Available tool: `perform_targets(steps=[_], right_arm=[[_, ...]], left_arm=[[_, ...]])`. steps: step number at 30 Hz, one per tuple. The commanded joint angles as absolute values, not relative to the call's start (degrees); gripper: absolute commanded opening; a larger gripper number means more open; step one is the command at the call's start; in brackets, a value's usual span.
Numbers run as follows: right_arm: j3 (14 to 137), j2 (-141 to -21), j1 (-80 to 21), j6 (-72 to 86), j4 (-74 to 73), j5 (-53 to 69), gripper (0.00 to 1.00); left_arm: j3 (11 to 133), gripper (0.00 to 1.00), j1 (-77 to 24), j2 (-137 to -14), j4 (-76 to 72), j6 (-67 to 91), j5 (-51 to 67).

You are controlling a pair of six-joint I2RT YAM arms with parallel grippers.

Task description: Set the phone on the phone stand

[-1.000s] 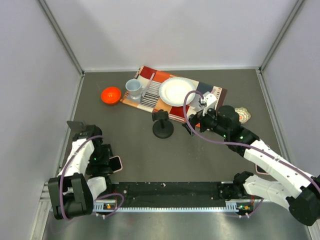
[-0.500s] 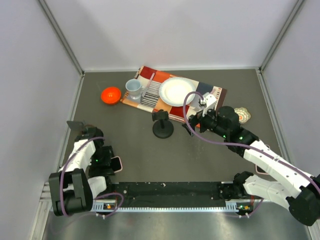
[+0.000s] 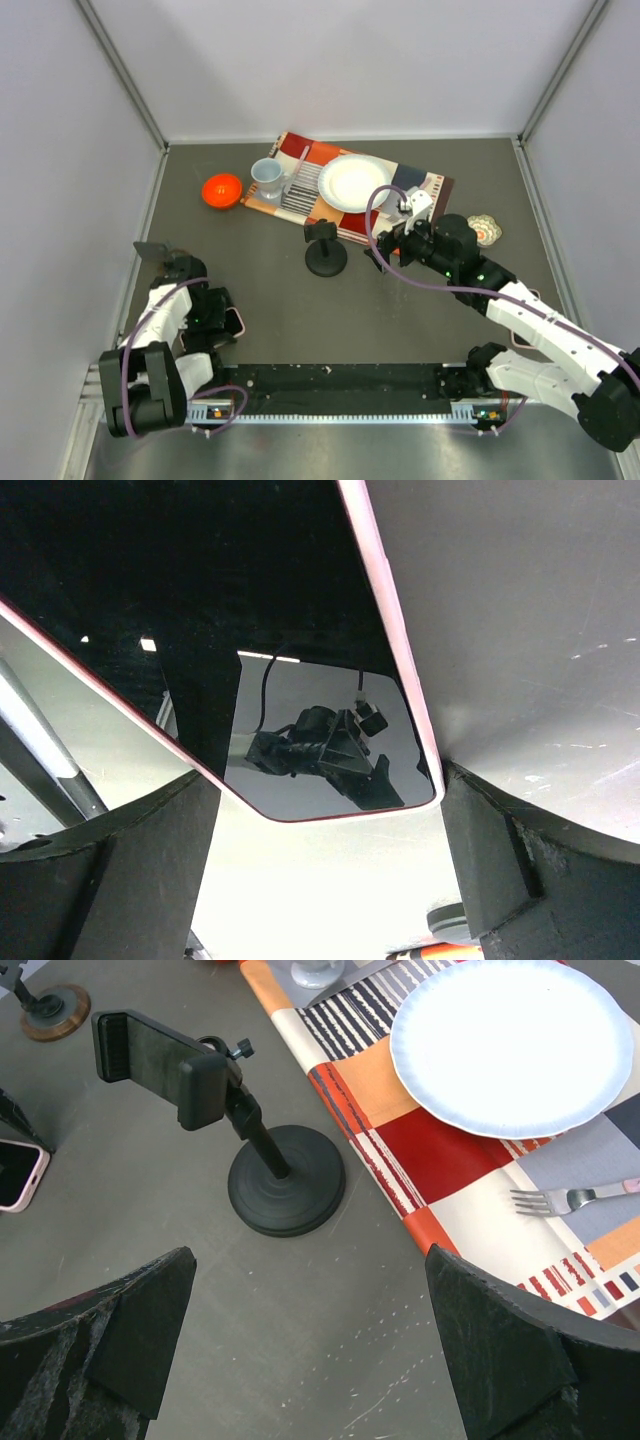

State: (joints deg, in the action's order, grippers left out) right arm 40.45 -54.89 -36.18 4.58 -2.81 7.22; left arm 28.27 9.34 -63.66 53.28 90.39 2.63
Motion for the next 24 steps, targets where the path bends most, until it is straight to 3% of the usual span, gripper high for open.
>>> perform_targets(steps=[1, 12, 19, 20, 22, 24], right_arm=[[40.08, -54.49, -35.77, 4.13, -0.53, 7.21, 0.99], [39.81, -53.79, -35.68, 4.04, -0.44, 6.15, 0.99], [39.64, -53.88, -35.68, 4.13, -0.44, 6.06, 0.99], [39.64, -53.96, -35.68, 3.96, -0.44, 6.06, 0.99], [39.55, -54.05, -35.77, 4.04, -0.44, 6.06, 0.99], [39.64, -54.14, -35.68, 4.04, -0.44, 5.89, 0.99]], left_arm=[[24.61, 0.90, 9.49, -64.16, 52.03, 92.55, -1.32], [25.05, 0.58, 9.49, -63.72, 53.52, 91.23, -2.20], [24.70, 0.22, 9.23, -60.22, 52.91, 87.90, 4.12], [24.70, 0.10, 8.01, -59.60, 52.48, 87.80, 5.70], [24.70, 0.01, 5.90, -57.23, 52.03, 88.85, 6.50], [25.13, 0.00, 1.42, -55.82, 51.94, 90.95, 6.24]])
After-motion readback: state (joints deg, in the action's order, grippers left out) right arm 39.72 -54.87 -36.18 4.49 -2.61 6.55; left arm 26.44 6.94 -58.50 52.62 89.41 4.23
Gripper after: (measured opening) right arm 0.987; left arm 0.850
